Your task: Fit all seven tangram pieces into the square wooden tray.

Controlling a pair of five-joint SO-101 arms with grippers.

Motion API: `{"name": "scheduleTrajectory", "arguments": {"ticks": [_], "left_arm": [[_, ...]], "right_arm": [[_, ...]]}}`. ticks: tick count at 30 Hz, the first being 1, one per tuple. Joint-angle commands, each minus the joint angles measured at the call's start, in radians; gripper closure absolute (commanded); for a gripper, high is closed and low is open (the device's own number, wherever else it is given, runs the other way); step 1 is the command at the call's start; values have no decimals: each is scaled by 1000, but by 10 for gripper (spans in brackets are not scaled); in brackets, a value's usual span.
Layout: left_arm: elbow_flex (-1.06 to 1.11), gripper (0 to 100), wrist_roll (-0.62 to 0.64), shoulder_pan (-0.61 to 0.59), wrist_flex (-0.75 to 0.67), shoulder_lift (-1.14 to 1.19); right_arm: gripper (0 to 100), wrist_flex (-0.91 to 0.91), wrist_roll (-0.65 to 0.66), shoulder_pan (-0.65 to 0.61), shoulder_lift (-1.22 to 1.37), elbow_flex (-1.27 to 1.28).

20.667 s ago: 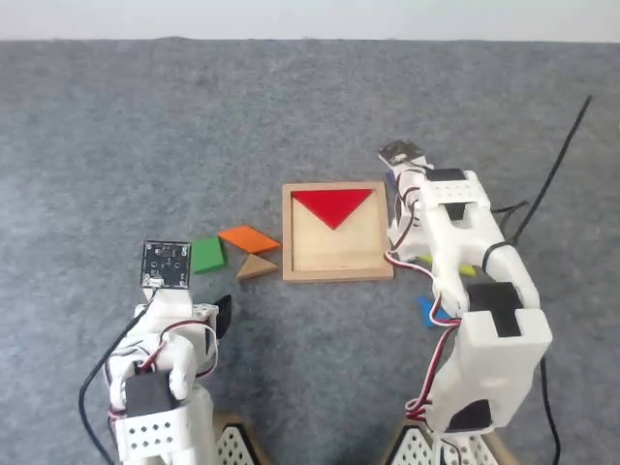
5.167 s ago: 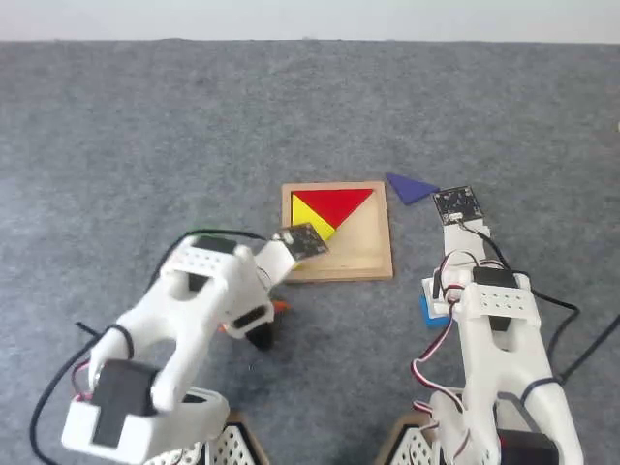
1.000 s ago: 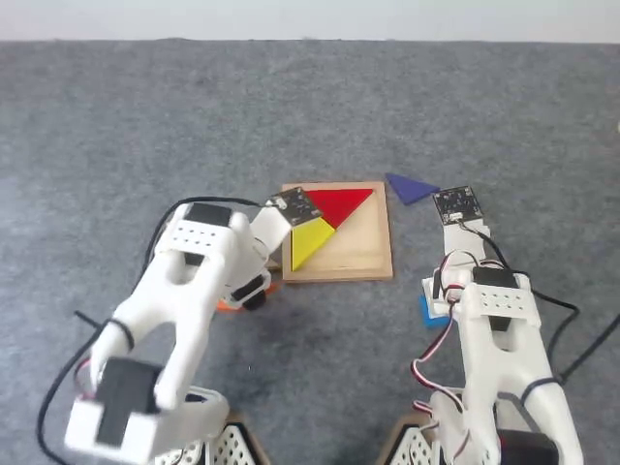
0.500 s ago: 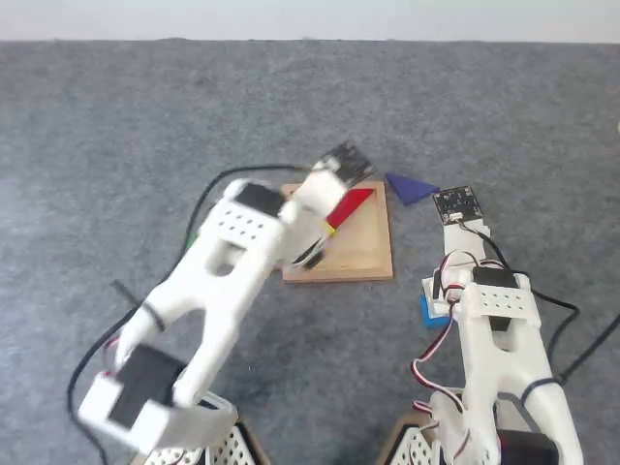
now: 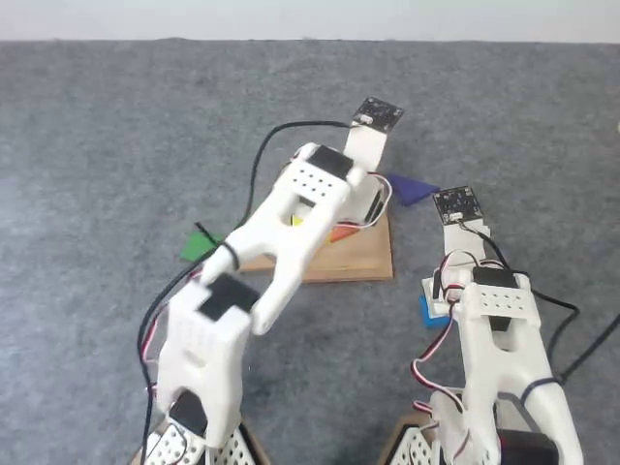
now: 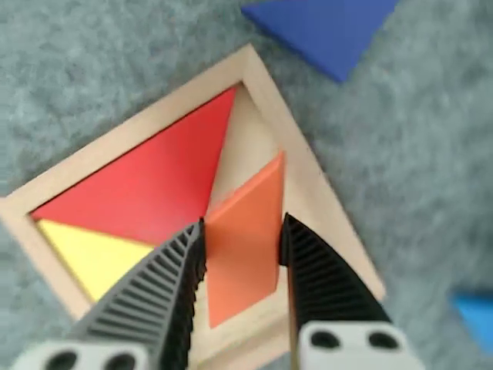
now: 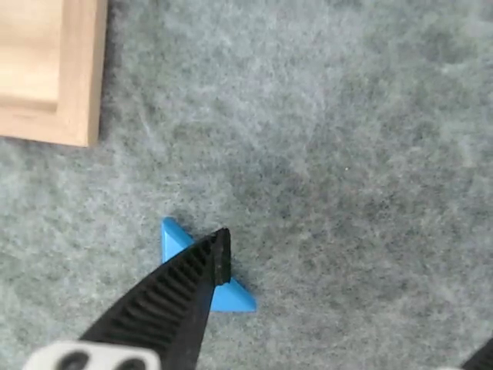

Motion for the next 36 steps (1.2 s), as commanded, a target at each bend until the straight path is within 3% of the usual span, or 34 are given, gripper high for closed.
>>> {"name": "scheduleTrajectory", "arguments": {"ticks": [1,6,12,17,26,36], "left_arm": [[-137,833,48,9,29,48],[-292,753,63,0,123,137],[-458,749,8,-3,261,157],[-588,750,-6,-77,368,167],[-455,750,-3,-103,270,284],[-453,750,-8,-80,222,302]], "right_arm": [[491,-7,-2,8,-45,-8],[491,-7,-2,8,-45,-8],[491,-5,-2,8,-45,-8],[491,-7,-2,8,-45,-8],[491,-4,-2,8,-45,-9],[491,-4,-2,8,-45,-11]]}}
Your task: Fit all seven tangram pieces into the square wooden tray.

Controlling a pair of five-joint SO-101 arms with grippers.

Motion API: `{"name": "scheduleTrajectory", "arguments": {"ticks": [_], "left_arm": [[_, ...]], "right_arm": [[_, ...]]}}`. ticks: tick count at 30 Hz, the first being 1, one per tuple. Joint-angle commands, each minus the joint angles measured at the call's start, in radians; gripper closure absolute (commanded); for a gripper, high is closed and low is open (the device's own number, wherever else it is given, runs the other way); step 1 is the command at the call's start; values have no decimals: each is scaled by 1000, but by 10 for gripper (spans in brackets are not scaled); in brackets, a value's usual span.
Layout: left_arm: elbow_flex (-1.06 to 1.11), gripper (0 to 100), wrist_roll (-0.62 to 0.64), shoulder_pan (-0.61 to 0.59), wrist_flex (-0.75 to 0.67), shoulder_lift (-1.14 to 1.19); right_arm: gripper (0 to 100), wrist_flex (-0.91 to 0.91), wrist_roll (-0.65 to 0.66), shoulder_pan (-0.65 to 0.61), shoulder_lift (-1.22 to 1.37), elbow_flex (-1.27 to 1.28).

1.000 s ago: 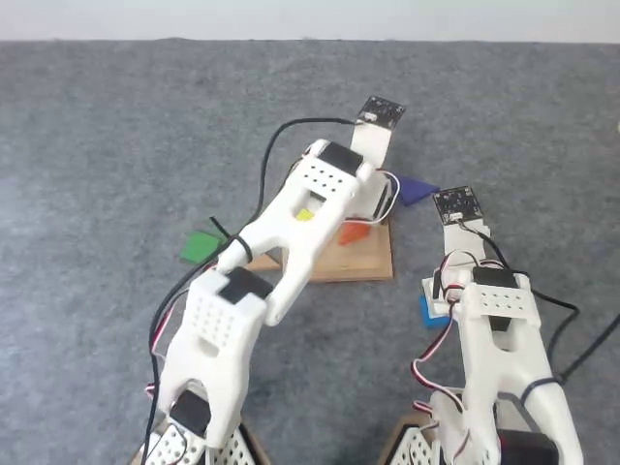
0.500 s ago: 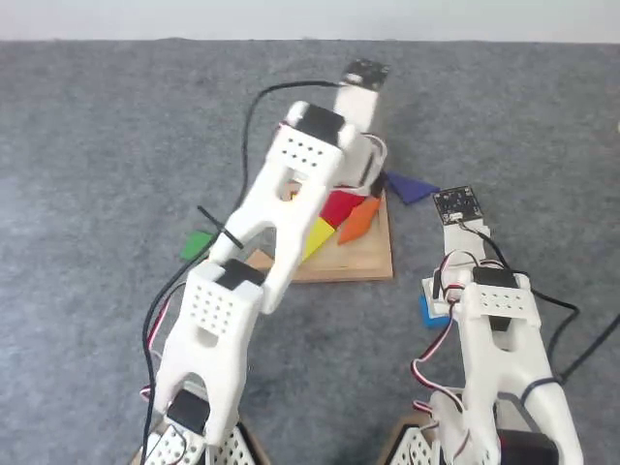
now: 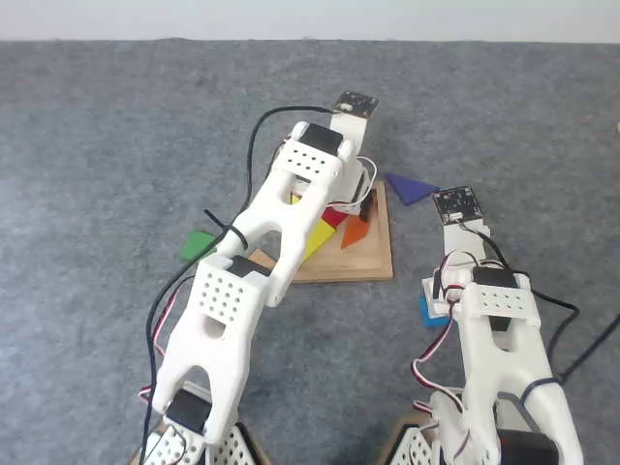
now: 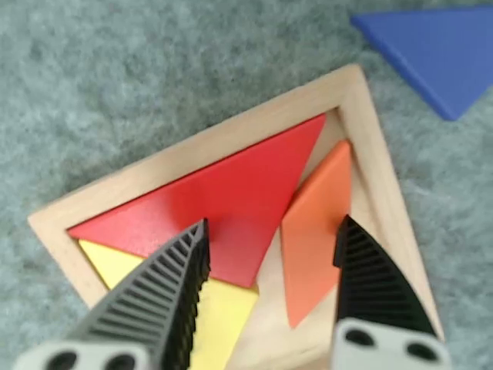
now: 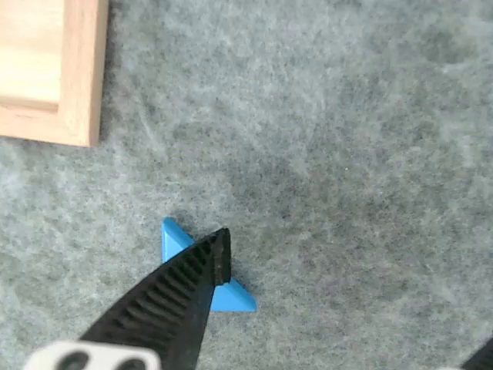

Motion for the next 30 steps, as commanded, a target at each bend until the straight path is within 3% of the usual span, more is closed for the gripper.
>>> {"name": "scheduleTrajectory", "arguments": {"ticks": [1,14,23,30], "left_arm": [[-7,750,-14,14,-29,-21],[-12,750,-83,-71,103,-210],[283,750,-172,-103,-44,-230],[679,750,-238,-84,-275,-660]], "right_arm": [[491,-4,-2,8,-45,-11],[491,-2,-2,10,-45,-11],[491,-5,-2,8,-45,-11],[491,-7,-2,8,-45,-11]]}}
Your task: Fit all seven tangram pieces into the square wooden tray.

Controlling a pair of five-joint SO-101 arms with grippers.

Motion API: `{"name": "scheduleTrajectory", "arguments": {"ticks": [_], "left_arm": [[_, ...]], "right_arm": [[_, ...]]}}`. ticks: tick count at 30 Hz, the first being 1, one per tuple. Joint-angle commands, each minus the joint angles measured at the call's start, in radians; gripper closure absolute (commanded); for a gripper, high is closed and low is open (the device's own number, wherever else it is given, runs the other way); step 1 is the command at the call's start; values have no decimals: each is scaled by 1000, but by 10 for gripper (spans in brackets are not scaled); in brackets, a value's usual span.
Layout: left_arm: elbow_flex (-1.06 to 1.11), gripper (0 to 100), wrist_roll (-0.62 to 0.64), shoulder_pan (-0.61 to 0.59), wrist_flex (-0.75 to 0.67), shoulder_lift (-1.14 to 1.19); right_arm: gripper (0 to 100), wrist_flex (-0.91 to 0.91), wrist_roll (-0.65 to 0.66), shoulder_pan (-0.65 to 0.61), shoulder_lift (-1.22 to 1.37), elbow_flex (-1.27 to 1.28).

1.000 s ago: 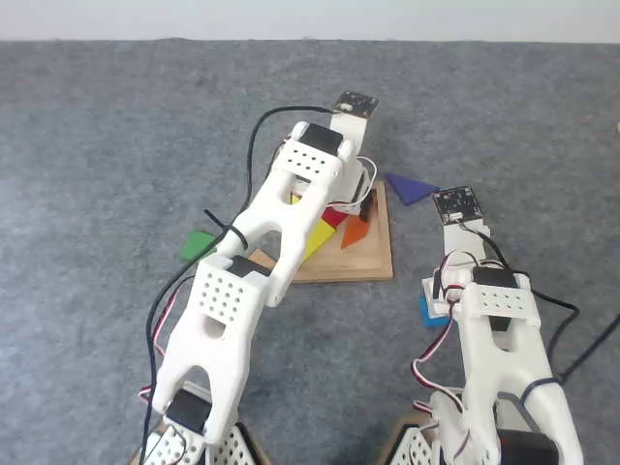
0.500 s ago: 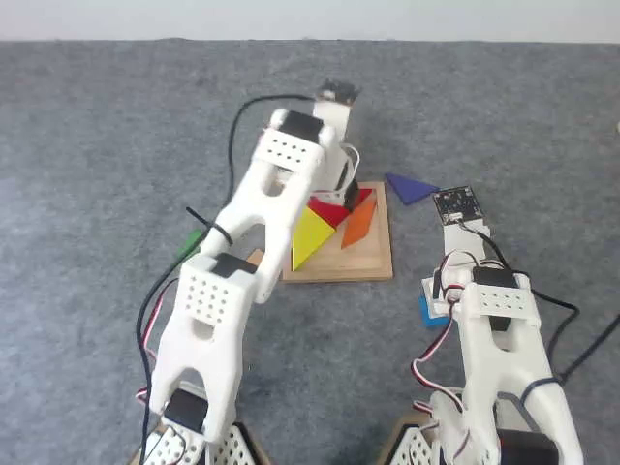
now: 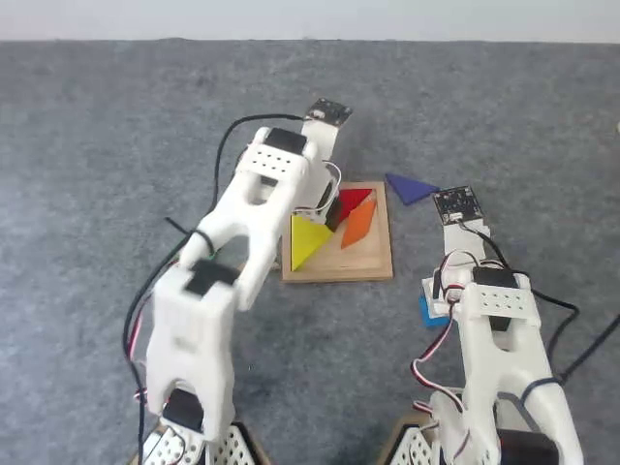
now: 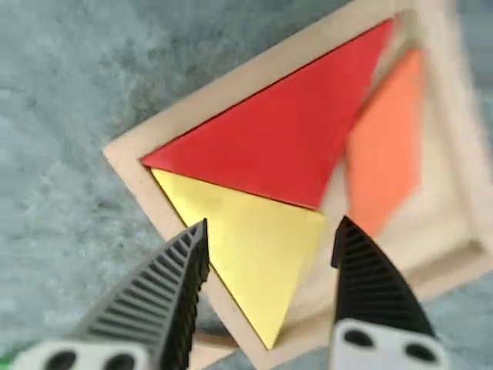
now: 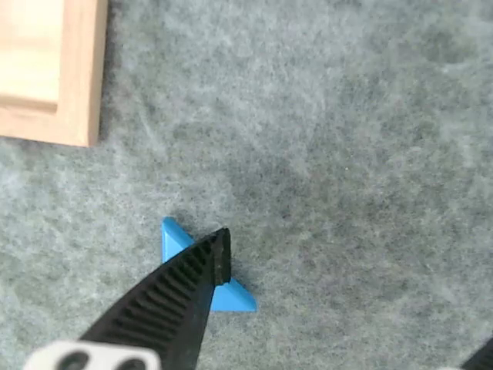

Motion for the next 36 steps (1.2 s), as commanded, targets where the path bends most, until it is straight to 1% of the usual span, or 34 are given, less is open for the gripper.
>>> {"name": "scheduleTrajectory", "arguments": {"ticks": [1,3,6,11,15,24,30,34,36], "left_arm": [[223,750,-60,6,-164,-310],[320,750,-95,5,-238,-334],[357,750,-109,0,-267,-270],[305,750,-112,9,-301,-130],[251,753,-112,25,-299,-57],[239,767,-104,117,-298,-38],[137,767,-103,130,-230,-35],[87,768,-103,127,-114,-48],[85,768,-106,132,-87,-46]], "right_arm": [[491,-7,-2,8,-45,-11],[491,-8,-2,5,-45,-11],[491,-8,-2,2,-45,-11],[491,-7,-2,4,-44,-11],[491,-7,-2,5,-45,-11],[491,-5,-2,7,-45,-11],[491,-4,-2,8,-45,-11],[491,-4,-2,8,-45,-11],[491,-5,-2,8,-45,-11]]}}
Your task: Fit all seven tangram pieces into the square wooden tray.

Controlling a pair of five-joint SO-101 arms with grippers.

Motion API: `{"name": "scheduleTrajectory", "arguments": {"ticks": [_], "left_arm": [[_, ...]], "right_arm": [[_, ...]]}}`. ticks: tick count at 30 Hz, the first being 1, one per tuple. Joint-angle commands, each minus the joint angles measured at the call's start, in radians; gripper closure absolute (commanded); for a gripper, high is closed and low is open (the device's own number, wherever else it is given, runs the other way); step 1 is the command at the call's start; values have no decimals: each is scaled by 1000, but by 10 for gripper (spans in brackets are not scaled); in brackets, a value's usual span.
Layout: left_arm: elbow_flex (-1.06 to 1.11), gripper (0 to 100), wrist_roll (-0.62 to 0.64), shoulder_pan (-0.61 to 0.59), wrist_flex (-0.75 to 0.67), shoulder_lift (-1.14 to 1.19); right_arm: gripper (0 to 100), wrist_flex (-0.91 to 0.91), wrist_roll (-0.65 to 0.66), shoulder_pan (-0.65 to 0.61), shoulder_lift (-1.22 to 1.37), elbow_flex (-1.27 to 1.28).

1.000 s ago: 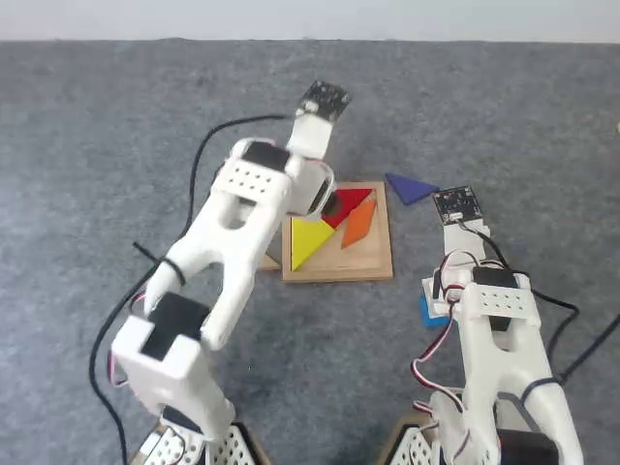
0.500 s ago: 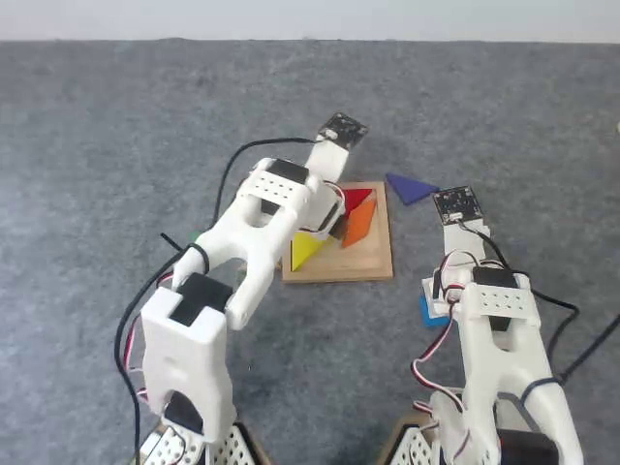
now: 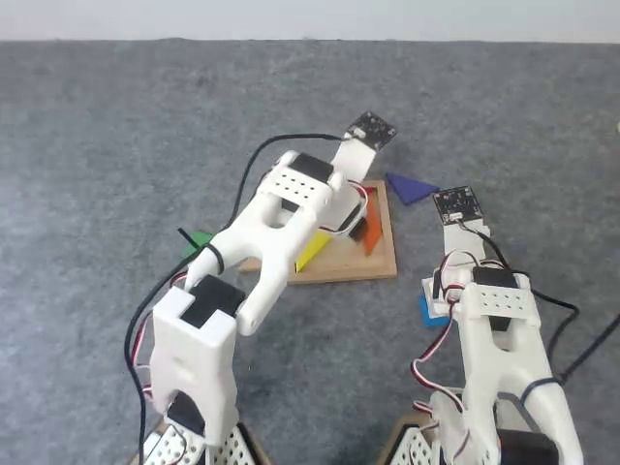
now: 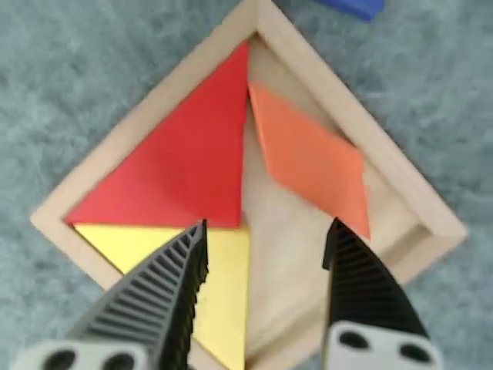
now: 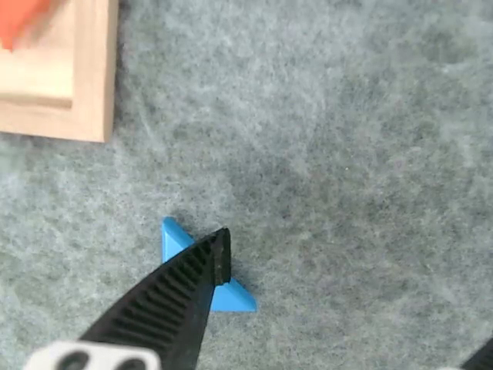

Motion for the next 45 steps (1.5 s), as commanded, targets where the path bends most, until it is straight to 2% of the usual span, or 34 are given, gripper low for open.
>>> {"name": "scheduleTrajectory", "arguments": {"ticks": [1,10,16,22,29,38,41,45], "left_arm": [[-47,768,-2,9,51,-8],[-54,768,-8,-17,9,80],[-202,768,-6,-52,35,173],[-369,768,-6,-21,86,258],[-598,768,-3,8,173,382],[-911,768,0,-8,442,411],[-941,768,18,21,528,417],[-941,768,28,23,529,417]], "right_arm": [[491,-5,-2,10,-45,-11],[491,-2,-2,10,-45,-11],[491,-2,-2,10,-45,-11],[491,-2,-2,10,-45,-11],[491,-2,-2,10,-45,-11],[491,-2,-2,7,-45,-11],[491,-2,-2,8,-45,-11],[491,-2,-2,10,-45,-9]]}}
